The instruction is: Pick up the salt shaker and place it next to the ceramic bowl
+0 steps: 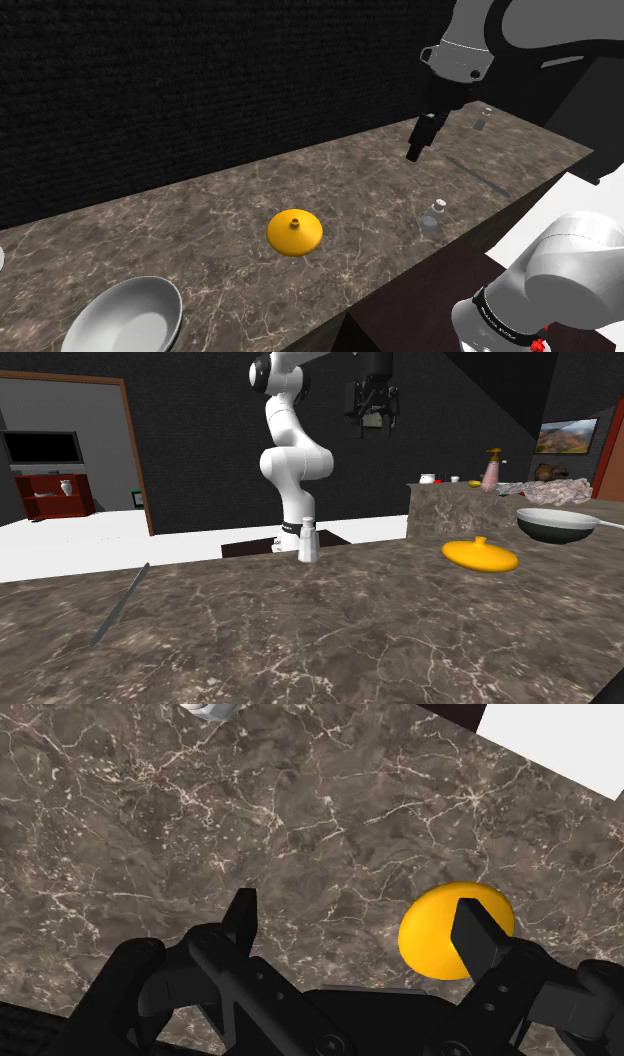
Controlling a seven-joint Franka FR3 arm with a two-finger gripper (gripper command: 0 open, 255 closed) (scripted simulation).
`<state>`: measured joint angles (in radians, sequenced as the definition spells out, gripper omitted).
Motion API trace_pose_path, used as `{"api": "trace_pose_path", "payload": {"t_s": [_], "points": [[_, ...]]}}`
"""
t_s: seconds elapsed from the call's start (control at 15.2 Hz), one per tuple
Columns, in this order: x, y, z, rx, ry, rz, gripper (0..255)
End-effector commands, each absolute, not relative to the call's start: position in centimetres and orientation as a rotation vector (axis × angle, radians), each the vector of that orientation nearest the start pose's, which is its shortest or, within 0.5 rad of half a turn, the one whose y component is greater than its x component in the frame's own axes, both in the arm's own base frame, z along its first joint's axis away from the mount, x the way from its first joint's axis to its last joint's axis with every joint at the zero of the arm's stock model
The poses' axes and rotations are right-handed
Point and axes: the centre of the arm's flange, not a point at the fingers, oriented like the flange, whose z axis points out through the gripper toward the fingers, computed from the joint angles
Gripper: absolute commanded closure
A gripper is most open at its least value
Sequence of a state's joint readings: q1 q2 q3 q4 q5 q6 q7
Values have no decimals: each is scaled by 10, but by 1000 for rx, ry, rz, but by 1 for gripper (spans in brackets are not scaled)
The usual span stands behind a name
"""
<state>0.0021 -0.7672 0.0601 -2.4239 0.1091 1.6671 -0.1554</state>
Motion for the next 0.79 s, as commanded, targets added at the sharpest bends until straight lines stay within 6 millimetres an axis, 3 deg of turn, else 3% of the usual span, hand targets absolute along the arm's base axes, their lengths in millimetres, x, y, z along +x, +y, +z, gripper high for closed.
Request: {"api": "trace_pose_path", "payload": {"t_s": [0.0,0.73], "points": [[318,35,561,-3061,-293,-20,0],[273,-60,456,-3045,-276,-49,0]]}}
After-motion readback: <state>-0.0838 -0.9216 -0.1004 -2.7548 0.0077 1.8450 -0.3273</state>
